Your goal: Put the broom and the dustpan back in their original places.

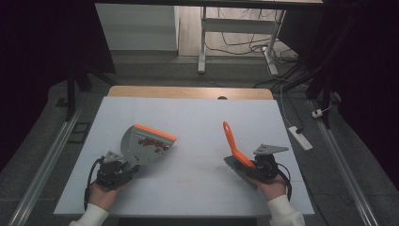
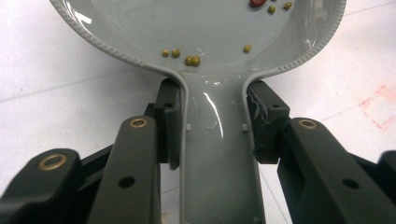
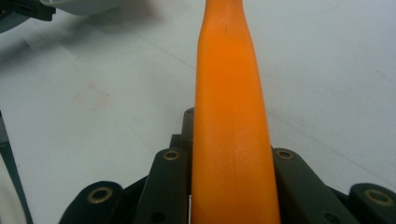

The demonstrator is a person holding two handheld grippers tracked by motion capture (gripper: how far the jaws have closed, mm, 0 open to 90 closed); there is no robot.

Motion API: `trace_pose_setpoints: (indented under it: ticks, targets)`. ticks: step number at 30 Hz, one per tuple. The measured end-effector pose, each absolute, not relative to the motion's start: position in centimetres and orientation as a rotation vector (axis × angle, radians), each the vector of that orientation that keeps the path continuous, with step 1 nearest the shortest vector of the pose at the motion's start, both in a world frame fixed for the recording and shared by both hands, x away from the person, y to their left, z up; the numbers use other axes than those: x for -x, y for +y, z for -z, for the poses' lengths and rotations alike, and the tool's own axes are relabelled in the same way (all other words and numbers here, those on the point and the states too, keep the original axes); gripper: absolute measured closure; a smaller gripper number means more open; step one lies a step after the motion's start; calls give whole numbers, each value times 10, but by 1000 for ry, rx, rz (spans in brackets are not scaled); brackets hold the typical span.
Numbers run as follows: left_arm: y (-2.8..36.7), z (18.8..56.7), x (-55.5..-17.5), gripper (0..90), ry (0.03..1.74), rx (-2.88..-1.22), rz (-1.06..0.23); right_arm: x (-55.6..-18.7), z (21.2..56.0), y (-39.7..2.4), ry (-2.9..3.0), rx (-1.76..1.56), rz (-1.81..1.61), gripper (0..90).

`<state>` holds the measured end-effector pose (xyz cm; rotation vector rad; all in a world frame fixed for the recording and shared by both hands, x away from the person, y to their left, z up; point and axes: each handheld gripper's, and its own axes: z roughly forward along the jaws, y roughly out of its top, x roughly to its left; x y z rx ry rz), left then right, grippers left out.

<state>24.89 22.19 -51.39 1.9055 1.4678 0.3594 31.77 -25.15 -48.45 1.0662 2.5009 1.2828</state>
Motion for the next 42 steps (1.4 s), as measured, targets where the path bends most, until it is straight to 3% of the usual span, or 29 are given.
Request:
trace_pose_setpoints:
  ticks: [14, 33, 42]
  targets:
    - [223, 522, -251, 617, 1671, -1798, -439, -318, 487, -256, 2536, -1105, -1269, 767]
    - [218, 532, -258, 616, 1753, -1779, -432, -335, 502, -262, 2567, -1196, -1069, 752]
    - [216, 533, -258, 610, 1752, -1777, -413, -345, 504, -266, 2569, -1212, -1016, 634]
